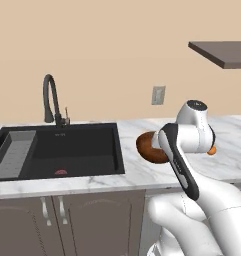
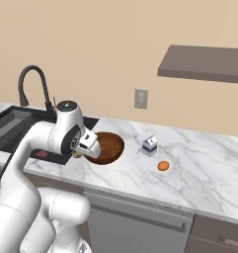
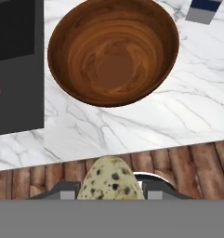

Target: Gather the eggs and milk located in the vicinity of the sink area and place them right next to the bowl.

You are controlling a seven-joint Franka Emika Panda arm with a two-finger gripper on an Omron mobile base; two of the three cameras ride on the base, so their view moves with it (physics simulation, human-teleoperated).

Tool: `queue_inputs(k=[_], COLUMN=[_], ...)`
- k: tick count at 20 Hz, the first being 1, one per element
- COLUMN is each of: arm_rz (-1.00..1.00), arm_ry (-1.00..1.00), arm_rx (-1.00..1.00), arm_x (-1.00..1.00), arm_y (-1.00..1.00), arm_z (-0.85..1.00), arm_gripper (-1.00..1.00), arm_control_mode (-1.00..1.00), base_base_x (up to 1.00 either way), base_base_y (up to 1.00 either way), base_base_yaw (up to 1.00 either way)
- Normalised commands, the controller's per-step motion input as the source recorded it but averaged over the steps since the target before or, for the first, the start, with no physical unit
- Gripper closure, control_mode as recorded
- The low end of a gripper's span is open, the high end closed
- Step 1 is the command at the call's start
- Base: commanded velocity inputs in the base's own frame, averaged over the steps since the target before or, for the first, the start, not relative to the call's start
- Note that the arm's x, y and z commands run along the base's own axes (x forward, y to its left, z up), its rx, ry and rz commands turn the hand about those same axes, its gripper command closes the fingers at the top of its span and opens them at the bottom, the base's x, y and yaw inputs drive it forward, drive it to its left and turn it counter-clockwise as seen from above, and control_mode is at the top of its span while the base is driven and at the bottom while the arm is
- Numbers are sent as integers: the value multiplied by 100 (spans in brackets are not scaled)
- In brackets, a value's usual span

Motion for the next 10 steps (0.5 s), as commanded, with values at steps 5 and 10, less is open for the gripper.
queue_inputs(k=[5,10], arm_rz=[0,0], arm_ry=[0,0], arm_rx=[0,0], arm_x=[0,0], arm_y=[0,0], arm_z=[0,0], arm_gripper=[100,100], arm_control_mode=[100,100], base_base_x=[13,16], base_base_y=[-35,-34], base_base_yaw=[0,0])
